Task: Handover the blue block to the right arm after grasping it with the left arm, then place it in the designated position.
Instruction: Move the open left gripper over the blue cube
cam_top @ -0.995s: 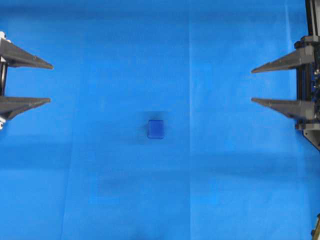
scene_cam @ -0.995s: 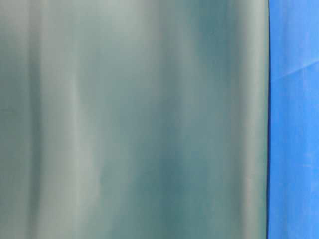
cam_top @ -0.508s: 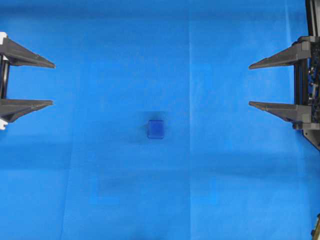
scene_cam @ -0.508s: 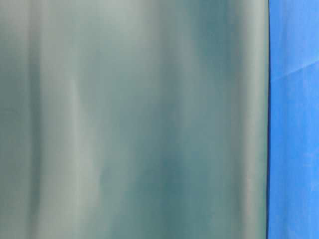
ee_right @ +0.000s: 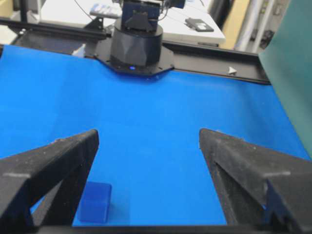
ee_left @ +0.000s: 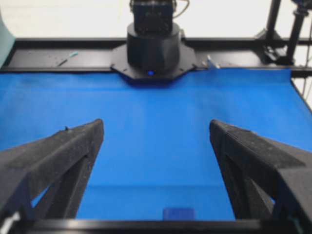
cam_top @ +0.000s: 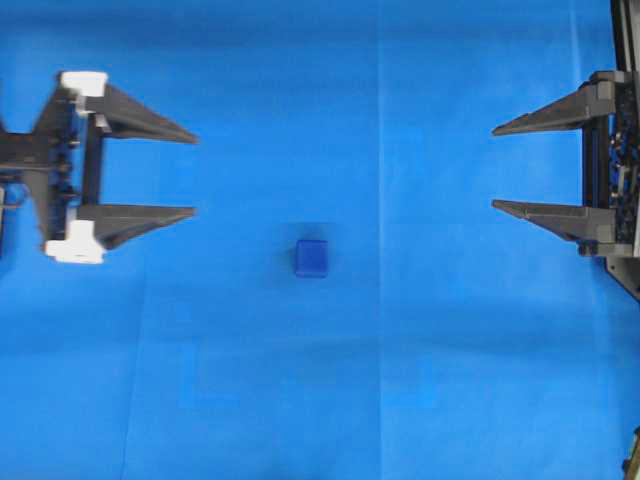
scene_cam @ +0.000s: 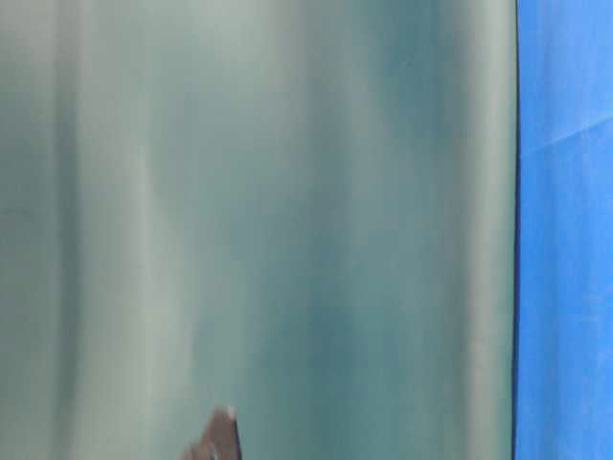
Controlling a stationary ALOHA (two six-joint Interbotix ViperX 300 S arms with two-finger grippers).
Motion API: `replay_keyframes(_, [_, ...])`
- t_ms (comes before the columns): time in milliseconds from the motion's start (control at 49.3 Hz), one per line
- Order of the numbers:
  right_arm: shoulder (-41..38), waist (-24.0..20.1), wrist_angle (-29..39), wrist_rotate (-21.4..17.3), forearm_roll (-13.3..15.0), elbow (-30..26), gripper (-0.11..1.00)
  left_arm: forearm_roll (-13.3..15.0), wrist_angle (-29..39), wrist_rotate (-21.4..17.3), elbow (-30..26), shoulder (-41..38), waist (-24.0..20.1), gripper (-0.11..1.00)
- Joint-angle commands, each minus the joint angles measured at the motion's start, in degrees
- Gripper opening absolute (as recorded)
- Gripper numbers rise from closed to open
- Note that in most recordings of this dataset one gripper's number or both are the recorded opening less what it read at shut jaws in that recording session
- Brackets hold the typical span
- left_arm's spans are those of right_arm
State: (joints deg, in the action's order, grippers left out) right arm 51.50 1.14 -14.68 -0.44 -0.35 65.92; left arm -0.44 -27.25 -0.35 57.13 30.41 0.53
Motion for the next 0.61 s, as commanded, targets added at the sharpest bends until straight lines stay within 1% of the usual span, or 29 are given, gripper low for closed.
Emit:
replay_keyframes(0, [-0.44,0.18,-0.62,-0.18,-0.18,-1.67,0.97,-0.18,-1.85,0.09,-4.66,-4.48,0.09,0.93])
replay_keyframes(183, [-0.44,0.18,-0.62,-0.18,-0.18,-1.67,0.97,-0.18,-1.76,0.09,-12.57,-12.92,0.0,0.93])
replay_keyframes(345, [-0.44,0.18,-0.53,-0.18,-0.18,-1.67,0.97,-0.18,-1.67,0.26,-18.9,-18.54,0.0,0.93])
replay_keyframes(467, [-0.44,0.18,-0.53,-0.18,-0.18,-1.67,0.97,-0.18,-1.67,0.09,-21.53,-21.27,0.0,0.93])
replay_keyframes(589, [-0.53,0.18,-0.62,-0.18,-0.18,-1.76,0.97,-0.18,-0.44,0.26,-22.41,-22.41,-0.26,0.93])
